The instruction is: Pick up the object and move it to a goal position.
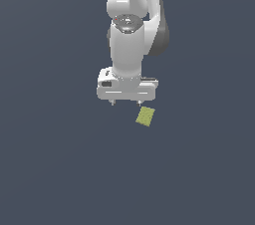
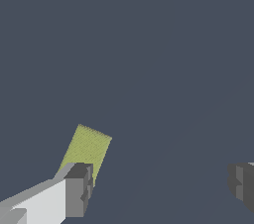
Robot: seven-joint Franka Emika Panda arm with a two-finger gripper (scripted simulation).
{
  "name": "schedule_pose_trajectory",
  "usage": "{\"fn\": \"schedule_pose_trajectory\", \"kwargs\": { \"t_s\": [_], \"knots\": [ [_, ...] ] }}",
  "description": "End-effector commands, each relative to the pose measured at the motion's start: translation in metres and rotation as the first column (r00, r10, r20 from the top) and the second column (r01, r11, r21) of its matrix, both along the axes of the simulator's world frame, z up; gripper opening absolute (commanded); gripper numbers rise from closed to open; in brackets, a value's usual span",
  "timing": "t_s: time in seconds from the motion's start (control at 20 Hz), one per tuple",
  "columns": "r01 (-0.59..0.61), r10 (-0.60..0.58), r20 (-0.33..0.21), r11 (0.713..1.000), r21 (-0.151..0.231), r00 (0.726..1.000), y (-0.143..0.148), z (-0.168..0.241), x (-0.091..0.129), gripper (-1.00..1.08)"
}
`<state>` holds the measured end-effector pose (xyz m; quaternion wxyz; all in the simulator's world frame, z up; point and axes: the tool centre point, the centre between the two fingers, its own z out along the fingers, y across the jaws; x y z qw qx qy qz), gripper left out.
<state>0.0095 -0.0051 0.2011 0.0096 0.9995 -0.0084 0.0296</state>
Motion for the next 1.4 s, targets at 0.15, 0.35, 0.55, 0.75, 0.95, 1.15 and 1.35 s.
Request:
{"fn": "schedule_pose_trajectory", "kwargs": {
  "t_s": [0.15, 0.35, 0.55, 0.75, 0.95, 1.15, 1.35],
  "knots": [
    [0.013, -0.013, -0.004, 1.000, -0.001, 1.000, -0.005, -0.002, -0.001, 1.00],
    [0.062, -0.062, -0.017, 0.998, -0.007, 0.998, -0.024, -0.010, -0.003, 1.00],
    [0.078, -0.078, -0.022, 0.997, -0.010, 0.997, -0.032, -0.013, -0.004, 1.00],
    [0.079, -0.079, -0.021, 0.997, -0.008, 0.997, -0.028, -0.014, -0.004, 1.00],
    [0.095, -0.095, -0.023, 0.995, -0.006, 0.995, -0.020, -0.022, -0.006, 1.00],
    [0.122, -0.122, -0.026, 0.993, -0.001, 0.992, -0.006, -0.036, -0.009, 1.00],
    [0.161, -0.160, -0.031, 0.987, 0.005, 0.987, 0.014, -0.055, -0.014, 1.00]
  ]
}}
